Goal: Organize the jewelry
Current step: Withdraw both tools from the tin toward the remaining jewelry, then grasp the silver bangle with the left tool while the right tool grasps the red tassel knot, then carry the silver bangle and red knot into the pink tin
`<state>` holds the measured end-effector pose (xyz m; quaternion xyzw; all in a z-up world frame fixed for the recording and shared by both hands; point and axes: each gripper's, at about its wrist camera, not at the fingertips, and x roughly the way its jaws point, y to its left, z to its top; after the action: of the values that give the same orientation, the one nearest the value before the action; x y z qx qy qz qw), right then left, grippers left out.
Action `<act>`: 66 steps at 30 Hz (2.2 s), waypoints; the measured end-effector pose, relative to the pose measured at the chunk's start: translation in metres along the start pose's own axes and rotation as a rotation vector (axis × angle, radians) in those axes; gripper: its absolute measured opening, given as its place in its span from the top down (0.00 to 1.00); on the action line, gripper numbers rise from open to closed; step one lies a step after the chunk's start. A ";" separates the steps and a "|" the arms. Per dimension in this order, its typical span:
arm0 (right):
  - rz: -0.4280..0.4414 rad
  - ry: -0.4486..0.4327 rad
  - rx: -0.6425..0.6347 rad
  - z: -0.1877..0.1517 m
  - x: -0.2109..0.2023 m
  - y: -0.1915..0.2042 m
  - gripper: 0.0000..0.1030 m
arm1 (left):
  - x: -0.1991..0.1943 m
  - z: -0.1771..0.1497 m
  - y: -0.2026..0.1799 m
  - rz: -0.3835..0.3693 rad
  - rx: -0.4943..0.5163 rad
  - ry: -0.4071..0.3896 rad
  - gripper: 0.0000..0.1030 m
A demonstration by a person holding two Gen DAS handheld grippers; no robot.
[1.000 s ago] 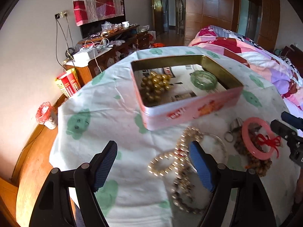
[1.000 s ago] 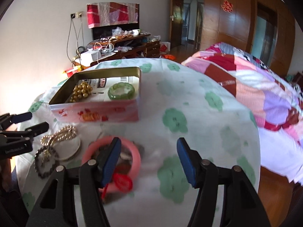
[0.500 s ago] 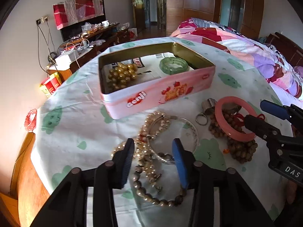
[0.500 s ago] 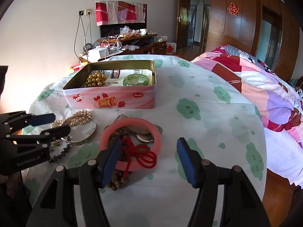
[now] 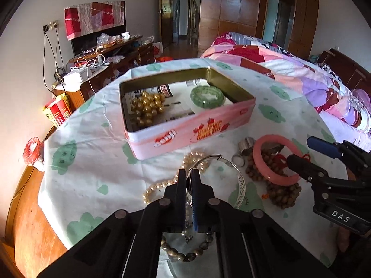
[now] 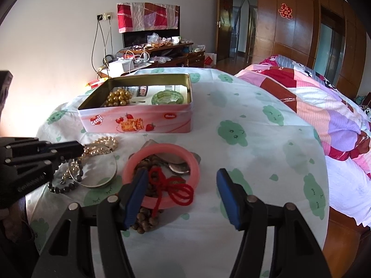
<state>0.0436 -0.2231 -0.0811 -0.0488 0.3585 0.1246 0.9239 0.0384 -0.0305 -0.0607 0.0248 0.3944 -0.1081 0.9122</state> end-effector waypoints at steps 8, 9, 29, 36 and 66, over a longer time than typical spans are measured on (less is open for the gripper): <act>0.001 -0.020 0.002 0.004 -0.005 -0.003 0.39 | -0.015 0.014 0.009 0.034 -0.014 -0.065 0.97; 0.003 -0.018 -0.004 0.003 -0.005 -0.002 0.39 | -0.015 0.014 0.008 0.037 -0.010 -0.067 0.97; 0.044 -0.033 -0.026 0.003 -0.013 -0.002 0.93 | -0.012 0.011 0.004 0.006 -0.016 -0.050 0.97; 0.040 -0.095 -0.006 0.018 -0.032 -0.009 0.94 | -0.019 0.015 0.004 0.002 -0.021 -0.069 0.97; 0.045 -0.155 -0.013 0.029 -0.041 -0.009 0.93 | -0.026 0.028 0.011 0.004 -0.033 -0.125 0.97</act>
<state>0.0357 -0.2346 -0.0323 -0.0368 0.2863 0.1510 0.9455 0.0434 -0.0192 -0.0236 0.0038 0.3383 -0.1009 0.9356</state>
